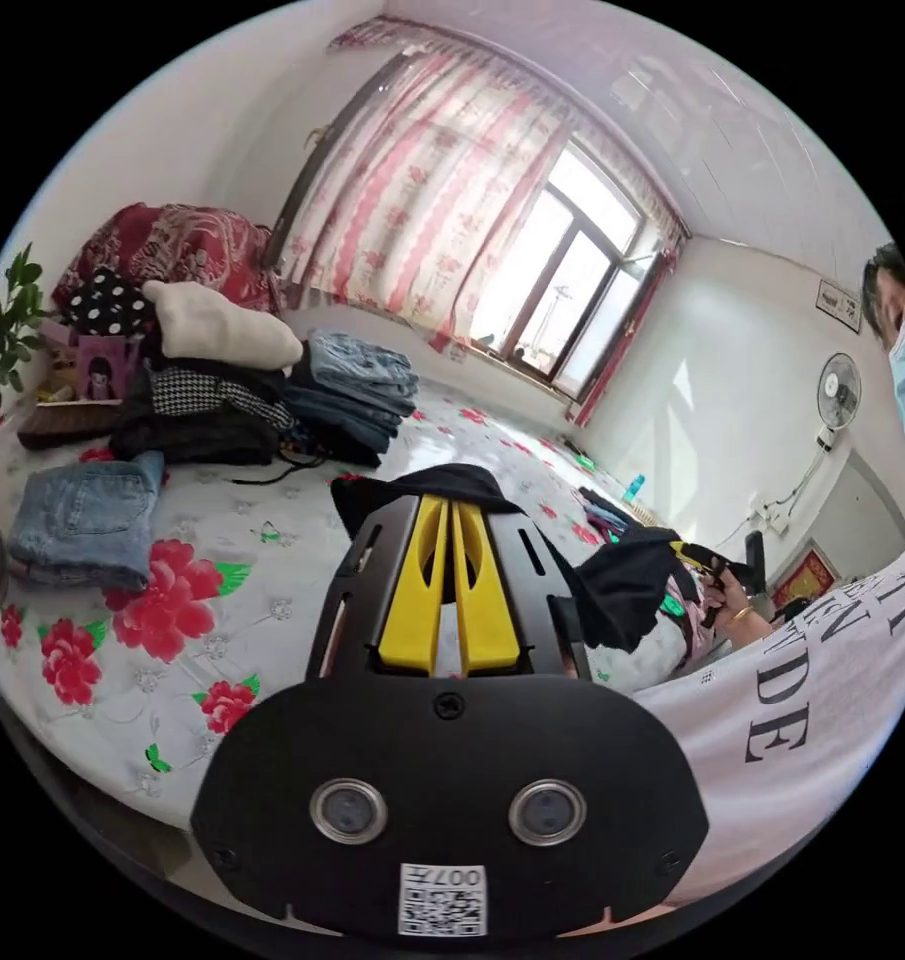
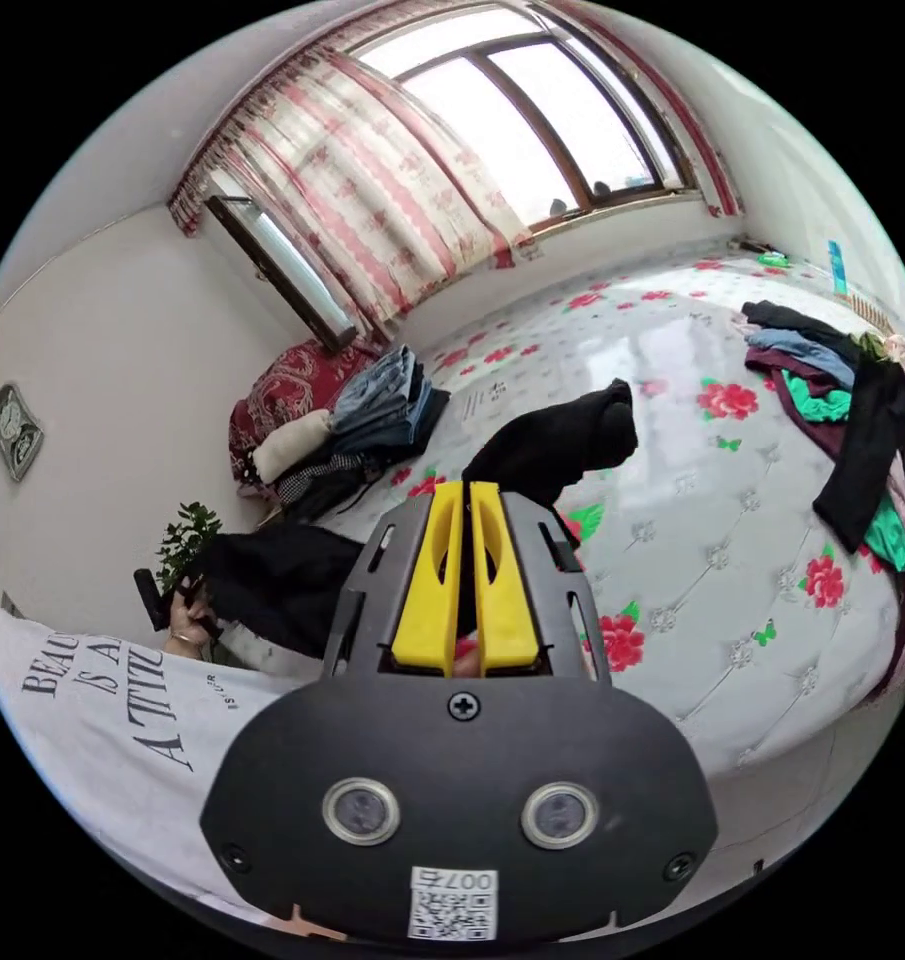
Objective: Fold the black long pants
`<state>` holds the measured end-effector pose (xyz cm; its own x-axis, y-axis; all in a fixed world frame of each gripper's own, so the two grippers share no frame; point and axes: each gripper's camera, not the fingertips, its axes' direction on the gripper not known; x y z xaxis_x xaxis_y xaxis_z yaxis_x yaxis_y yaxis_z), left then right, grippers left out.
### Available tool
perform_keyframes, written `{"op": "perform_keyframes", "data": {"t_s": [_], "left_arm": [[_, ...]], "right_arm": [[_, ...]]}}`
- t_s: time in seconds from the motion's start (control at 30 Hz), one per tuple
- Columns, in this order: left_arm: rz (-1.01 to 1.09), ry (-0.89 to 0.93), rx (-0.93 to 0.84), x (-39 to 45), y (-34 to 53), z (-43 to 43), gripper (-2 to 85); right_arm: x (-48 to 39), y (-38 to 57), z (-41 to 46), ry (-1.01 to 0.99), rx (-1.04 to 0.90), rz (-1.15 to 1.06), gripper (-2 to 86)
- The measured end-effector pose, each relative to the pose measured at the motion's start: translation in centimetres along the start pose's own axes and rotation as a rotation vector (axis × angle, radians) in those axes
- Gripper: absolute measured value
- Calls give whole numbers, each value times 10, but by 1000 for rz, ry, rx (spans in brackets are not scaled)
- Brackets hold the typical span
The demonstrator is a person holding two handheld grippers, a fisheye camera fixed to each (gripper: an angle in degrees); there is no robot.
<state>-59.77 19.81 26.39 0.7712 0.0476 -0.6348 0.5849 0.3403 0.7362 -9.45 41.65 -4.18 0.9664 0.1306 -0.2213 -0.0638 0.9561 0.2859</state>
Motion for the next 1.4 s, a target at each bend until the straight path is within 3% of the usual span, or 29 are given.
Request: {"op": "perform_keyframes", "data": {"t_s": [0.1,0.33,0.53,0.73,0.87,0.93,1.07,1.4], "left_arm": [[-15,-119,-43,-6,8,-6,-10],[-112,-112,-542,-31,54,75,-9],[-74,-180,-507,-39,31,68,-1],[-54,-263,-550,-63,0,93,101],[-12,-286,-645,-73,-12,134,123],[11,-314,-697,-80,-20,165,131],[4,-394,-779,-94,-35,209,138],[195,-376,-760,-78,-109,281,163]], "right_arm": [[21,1,-11,83,2,52,21],[61,60,66,117,-175,222,71],[59,94,144,153,-381,193,89],[23,120,248,233,-666,-72,102],[3,151,312,290,-850,-230,89],[-4,154,319,403,-831,-302,64],[7,135,329,445,-873,-264,14],[20,62,253,457,-509,-118,-1]]}}
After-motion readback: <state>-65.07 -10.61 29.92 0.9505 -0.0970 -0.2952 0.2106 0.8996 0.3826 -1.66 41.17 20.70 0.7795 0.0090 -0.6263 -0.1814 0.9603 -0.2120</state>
